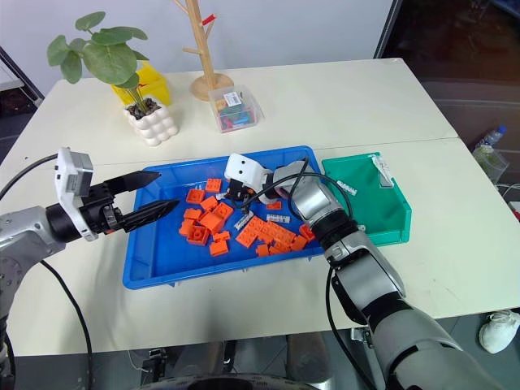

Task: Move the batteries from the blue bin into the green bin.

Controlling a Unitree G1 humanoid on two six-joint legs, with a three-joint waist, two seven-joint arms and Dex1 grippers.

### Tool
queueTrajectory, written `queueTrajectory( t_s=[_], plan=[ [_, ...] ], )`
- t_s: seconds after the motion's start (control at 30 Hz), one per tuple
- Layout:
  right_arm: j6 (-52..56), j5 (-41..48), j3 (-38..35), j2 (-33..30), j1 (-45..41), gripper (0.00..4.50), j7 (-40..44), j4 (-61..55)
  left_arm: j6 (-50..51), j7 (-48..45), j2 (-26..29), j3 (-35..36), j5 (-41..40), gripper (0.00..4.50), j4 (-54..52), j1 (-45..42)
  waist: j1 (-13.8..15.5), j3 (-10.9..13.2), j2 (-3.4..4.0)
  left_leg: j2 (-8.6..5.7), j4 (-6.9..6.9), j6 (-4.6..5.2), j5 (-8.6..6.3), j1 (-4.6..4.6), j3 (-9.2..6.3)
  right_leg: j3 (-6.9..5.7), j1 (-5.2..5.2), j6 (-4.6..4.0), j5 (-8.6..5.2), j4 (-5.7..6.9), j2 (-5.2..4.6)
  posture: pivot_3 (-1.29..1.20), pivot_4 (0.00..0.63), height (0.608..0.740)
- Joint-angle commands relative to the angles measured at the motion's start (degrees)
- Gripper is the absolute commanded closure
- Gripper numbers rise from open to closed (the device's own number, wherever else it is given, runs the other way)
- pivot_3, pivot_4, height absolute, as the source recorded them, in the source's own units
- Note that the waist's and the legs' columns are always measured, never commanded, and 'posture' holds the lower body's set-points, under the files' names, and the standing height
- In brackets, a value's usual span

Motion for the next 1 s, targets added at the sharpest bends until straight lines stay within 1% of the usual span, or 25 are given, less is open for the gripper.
queueTrajectory(
  t_s=[0.03, 0.2, 0.37, 0.43, 0.77, 1.0],
  plan=[
    [0.2, -0.2, -0.5, 0.2, -0.4, 3.95, 0.4, -1.9, -0.5, 0.1, 0.6, 2.1, -0.6, 0.00, -1.3, -0.2, 0.0, 0.0, 0.00, 0.00, 0.00, 0.00, 0.00, 0.00, 0.00, 0.00, 0.00, 0.00, 0.00, 0.00, 0.00, 0.00, 0.150, 0.740],
    [-0.3, -1.4, 1.1, 0.1, 1.0, 3.95, 1.6, -1.0, -0.5, 0.3, 0.6, 2.3, -0.6, 0.00, -1.4, -0.2, 0.0, 0.0, 0.00, 0.00, 0.00, 0.00, 0.00, 0.00, 0.00, 0.00, 0.00, 0.00, 0.00, 0.00, 0.00, 0.00, 0.150, 0.740],
    [-1.7, -2.7, 1.1, 0.7, 0.2, 3.95, 0.5, 2.8, -0.4, 0.7, 0.5, 2.6, -0.8, 0.00, -1.7, 0.1, 0.0, 0.0, -0.01, 0.00, 0.00, 0.00, 0.00, 0.04, 0.00, 0.00, 0.01, 0.00, 0.00, 0.02, 0.00, 0.00, 0.150, 0.740],
    [-2.0, -2.9, 1.0, 0.8, -0.2, 4.48, 0.2, 3.8, -0.3, 1.0, 0.6, 2.7, -1.1, 0.00, -1.9, 0.2, 0.0, 0.0, -0.01, 0.00, 0.00, 0.00, 0.00, 0.06, 0.00, 0.00, 0.03, 0.00, 0.00, 0.04, 0.00, 0.00, 0.150, 0.740],
    [-1.2, -2.6, -0.5, 0.6, -0.8, 4.49, -0.4, 2.2, 0.1, 1.2, 0.8, 2.8, -1.2, 0.00, -1.8, -0.2, 0.0, 0.0, -0.01, 0.00, 0.01, -0.01, 0.01, 0.07, -0.01, 0.00, 0.04, 0.00, 0.00, 0.07, 0.00, 0.00, 0.150, 0.740],
    [2.2, -0.7, -4.1, -0.6, -4.1, 4.49, -1.7, -2.8, -0.1, 0.6, 0.9, 2.6, -0.9, 0.00, -0.9, -0.6, 0.1, 0.0, 0.00, -0.01, 0.02, -0.02, 0.01, 0.04, -0.01, 0.00, 0.04, 0.00, 0.00, 0.06, 0.00, 0.00, 0.150, 0.740]
  ],
)
